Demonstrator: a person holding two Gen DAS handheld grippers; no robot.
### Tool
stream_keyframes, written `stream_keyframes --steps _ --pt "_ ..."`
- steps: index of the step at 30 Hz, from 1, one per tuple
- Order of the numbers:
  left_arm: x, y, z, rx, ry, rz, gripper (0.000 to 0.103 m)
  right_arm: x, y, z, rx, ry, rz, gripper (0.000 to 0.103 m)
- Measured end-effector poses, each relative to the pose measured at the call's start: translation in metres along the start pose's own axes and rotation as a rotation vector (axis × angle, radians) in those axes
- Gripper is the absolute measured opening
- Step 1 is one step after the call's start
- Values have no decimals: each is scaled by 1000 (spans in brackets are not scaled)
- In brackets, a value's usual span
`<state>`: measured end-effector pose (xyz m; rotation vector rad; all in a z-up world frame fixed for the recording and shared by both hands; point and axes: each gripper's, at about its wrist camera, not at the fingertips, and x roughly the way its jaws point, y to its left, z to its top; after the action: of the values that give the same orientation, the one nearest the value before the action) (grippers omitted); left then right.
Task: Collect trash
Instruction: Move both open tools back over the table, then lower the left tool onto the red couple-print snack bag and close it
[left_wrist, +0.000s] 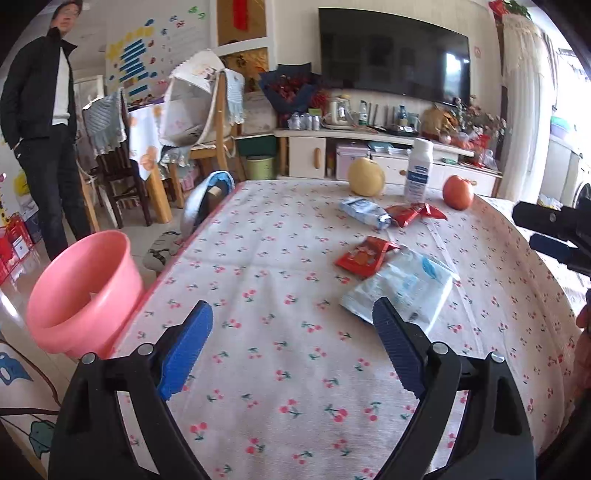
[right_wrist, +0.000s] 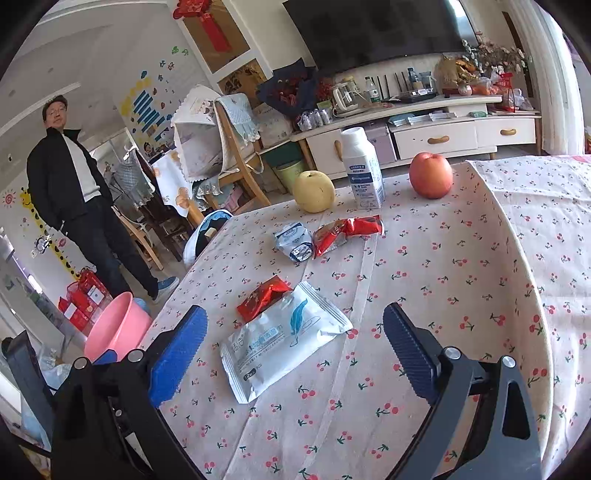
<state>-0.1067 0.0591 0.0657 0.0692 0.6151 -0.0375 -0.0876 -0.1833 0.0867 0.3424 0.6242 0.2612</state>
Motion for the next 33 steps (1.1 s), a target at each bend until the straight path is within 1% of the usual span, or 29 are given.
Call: stream_keyframes --steps 5,13,18,23,27,29,33 --pt "5 -20 -1 26 26 -40 89 0 1 3 -43 9 -11 95" --pt "20 -46 -3 70 84 -97 89 4 -9 8 -52 46 -18 96" --pt "24 -51 5 70 76 -125 89 10 -17 10 -45 71 -31 96" --pt "30 -49 18 66 53 -122 89 16 -26 10 -17 100 -29 96" --pt "44 -47 29 69 46 -114 89 22 -32 8 7 135 -25 96" --pt "53 -49 33 74 50 -124 89 25 -34 7 15 155 -20 96" --pt "77 -59 38 123 64 -133 89 31 -37 5 32 174 -19 96"
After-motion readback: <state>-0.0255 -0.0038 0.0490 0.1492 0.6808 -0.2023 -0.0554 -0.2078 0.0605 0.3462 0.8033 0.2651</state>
